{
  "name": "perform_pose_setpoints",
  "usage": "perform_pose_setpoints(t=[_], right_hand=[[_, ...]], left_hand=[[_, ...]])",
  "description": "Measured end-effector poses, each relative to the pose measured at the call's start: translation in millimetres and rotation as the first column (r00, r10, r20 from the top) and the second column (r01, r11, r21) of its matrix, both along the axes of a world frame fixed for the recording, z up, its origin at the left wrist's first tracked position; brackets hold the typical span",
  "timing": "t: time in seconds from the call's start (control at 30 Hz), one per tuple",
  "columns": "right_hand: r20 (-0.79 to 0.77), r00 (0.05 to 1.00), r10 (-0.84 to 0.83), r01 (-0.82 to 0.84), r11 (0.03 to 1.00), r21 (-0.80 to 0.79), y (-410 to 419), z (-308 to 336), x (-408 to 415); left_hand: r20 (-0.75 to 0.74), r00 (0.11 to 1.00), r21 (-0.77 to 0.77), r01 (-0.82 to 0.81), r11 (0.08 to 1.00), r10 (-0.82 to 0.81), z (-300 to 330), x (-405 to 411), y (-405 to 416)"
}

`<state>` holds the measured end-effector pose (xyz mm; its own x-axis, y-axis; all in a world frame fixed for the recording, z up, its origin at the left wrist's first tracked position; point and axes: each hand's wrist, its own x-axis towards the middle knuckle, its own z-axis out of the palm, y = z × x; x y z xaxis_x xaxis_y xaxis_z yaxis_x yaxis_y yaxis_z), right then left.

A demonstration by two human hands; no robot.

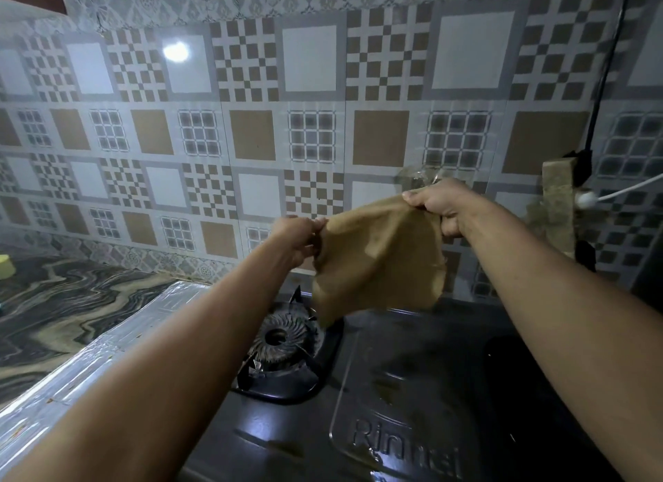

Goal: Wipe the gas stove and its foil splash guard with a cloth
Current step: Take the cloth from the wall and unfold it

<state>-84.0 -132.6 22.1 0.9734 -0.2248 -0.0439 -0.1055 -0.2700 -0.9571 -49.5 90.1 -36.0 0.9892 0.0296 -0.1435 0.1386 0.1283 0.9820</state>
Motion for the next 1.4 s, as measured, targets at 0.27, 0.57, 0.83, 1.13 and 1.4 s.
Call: perform_pose_setpoints(t=[0.27,0.57,0.83,1.13,1.4], right_hand=[[0.065,0.994,0.083,-0.087,0.995,0.056,-1.9,-7.9,1.0],[0.127,0.976,0.177,-0.063,0.787,-0.613,0.8,-9.4,9.4],[0.166,0.984,0.068,-0.013,0.949,-0.316,10.4,-24.8,13.4],[-0.025,0.943,0.333,-0.333,0.943,0.017,55.8,-39.1,-6.7],[-0.215,0.97,0.117,0.011,0.858,0.514,46.9,-69.8,2.0]], left_hand=[[0.141,0.904,0.582,0.254,0.772,-0.404,37.1,-12.4,16.2],[0.282,0.926,0.806,-0.086,0.586,-0.252,40.6,3.6,20.8],[0.081,0.979,0.568,0.109,0.816,-0.187,39.8,-7.1,15.6],[-0.147,0.951,0.163,0.296,0.941,-0.274,17.8,-13.8,-17.2],[-0.024,0.995,0.257,0.096,0.962,-0.092,19.4,-11.0,-14.2]])
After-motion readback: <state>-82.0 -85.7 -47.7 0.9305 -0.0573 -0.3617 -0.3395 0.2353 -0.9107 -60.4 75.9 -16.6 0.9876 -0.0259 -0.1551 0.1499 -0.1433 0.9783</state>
